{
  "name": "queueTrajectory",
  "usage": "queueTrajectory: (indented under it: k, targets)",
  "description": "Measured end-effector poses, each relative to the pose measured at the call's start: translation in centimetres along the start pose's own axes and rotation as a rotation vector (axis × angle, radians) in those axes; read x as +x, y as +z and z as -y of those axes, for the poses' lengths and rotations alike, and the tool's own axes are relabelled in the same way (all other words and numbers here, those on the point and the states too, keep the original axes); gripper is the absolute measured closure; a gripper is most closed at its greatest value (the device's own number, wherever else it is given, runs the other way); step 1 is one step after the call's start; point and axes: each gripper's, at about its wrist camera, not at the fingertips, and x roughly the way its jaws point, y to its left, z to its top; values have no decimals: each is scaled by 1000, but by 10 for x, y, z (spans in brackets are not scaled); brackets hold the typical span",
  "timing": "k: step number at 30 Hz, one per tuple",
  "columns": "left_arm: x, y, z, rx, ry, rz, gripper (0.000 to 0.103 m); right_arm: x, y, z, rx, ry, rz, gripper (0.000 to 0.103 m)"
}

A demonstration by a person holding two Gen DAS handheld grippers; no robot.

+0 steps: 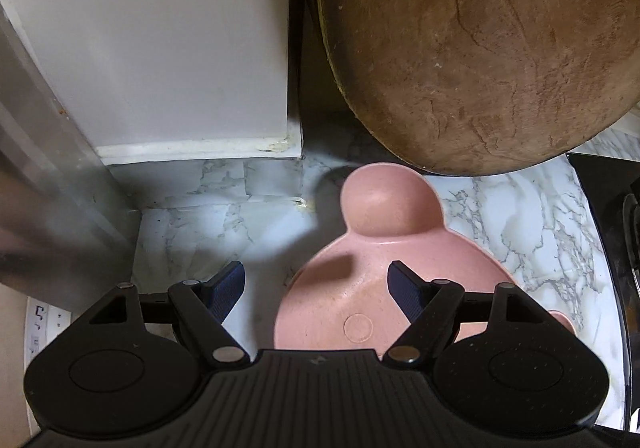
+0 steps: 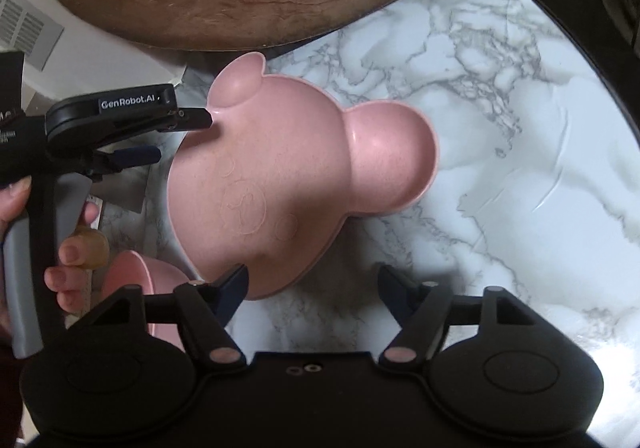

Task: Organize plates and bowls
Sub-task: 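Close the left gripper on the bear plate rim while the right gripper also pinches it, then lift the pink bear plate with both grippers and carry it toward the sink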

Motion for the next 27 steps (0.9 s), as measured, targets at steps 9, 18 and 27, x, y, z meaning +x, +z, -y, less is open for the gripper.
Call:
queueTrajectory:
  k: [9, 18, 27]
  targets:
    - [11, -2, 0, -10, -20, -16, 59, 3, 7, 3, 25, 12, 15, 58]
    - [7, -3, -10, -28, -9, -25, 81, 1, 11, 6, 4, 8, 51, 77]
    - [-7, -15, -7, -32, -59, -32, 88, -7, 23, 20, -19, -21, 91, 84]
